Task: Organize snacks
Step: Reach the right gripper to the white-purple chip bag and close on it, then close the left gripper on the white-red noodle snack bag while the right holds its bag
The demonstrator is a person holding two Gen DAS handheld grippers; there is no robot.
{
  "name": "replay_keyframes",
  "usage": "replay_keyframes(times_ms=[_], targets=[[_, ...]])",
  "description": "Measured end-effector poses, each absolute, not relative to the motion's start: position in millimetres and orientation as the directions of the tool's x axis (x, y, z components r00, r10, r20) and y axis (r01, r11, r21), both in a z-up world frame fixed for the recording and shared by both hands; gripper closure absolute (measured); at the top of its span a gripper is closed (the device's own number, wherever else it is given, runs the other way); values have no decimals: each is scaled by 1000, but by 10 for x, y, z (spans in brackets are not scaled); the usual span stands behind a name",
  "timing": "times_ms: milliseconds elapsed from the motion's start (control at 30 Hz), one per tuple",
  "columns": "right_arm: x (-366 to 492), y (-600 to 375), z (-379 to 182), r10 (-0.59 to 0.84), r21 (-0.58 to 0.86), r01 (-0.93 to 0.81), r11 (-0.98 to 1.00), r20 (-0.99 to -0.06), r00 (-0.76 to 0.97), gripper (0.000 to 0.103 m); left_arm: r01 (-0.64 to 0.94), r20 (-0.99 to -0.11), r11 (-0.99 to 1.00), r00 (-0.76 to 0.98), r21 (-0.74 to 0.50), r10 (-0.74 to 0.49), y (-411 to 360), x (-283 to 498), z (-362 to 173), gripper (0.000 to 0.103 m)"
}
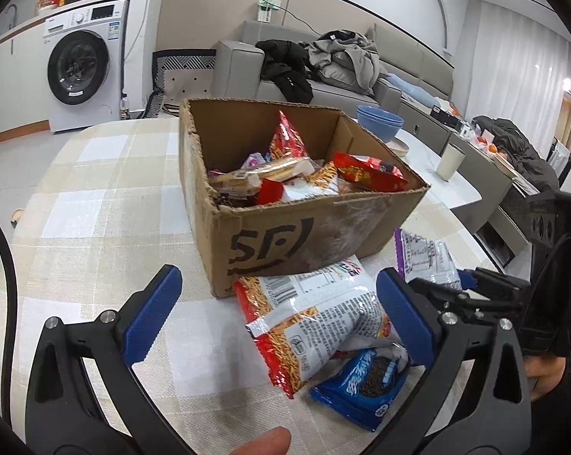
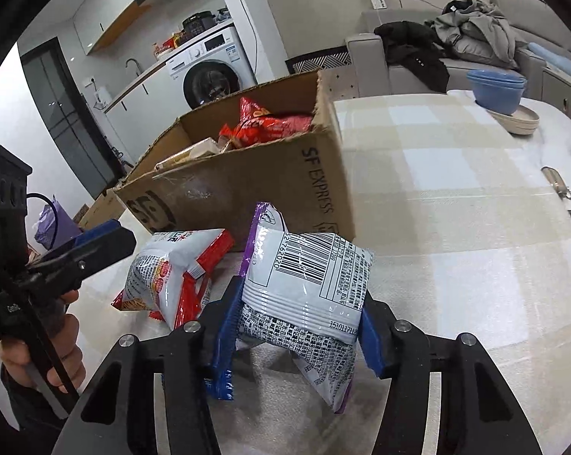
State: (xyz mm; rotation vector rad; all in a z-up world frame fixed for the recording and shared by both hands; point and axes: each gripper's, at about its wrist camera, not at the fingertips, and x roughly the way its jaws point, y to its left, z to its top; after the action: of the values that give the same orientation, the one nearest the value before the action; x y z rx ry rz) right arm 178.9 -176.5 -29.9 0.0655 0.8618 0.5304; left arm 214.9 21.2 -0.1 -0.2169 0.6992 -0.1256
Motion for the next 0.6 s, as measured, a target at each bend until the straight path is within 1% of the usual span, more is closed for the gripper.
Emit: replay_keyframes(times_ms=[167, 333, 600], targets=[[1713, -1887, -229, 461, 253, -411, 876, -691, 557, 48, 114, -635, 960, 730, -255, -255, 85, 2162, -30, 1], [1653, -1966, -208, 464, 259, -407, 876, -684, 564, 48, 140, -663, 960, 698, -244, -271, -44, 2199, -91, 1], [1635, -1962, -223, 466, 263, -407, 875, -684, 560, 48, 157, -683, 956, 672, -247, -287, -149, 2252, -165, 1]])
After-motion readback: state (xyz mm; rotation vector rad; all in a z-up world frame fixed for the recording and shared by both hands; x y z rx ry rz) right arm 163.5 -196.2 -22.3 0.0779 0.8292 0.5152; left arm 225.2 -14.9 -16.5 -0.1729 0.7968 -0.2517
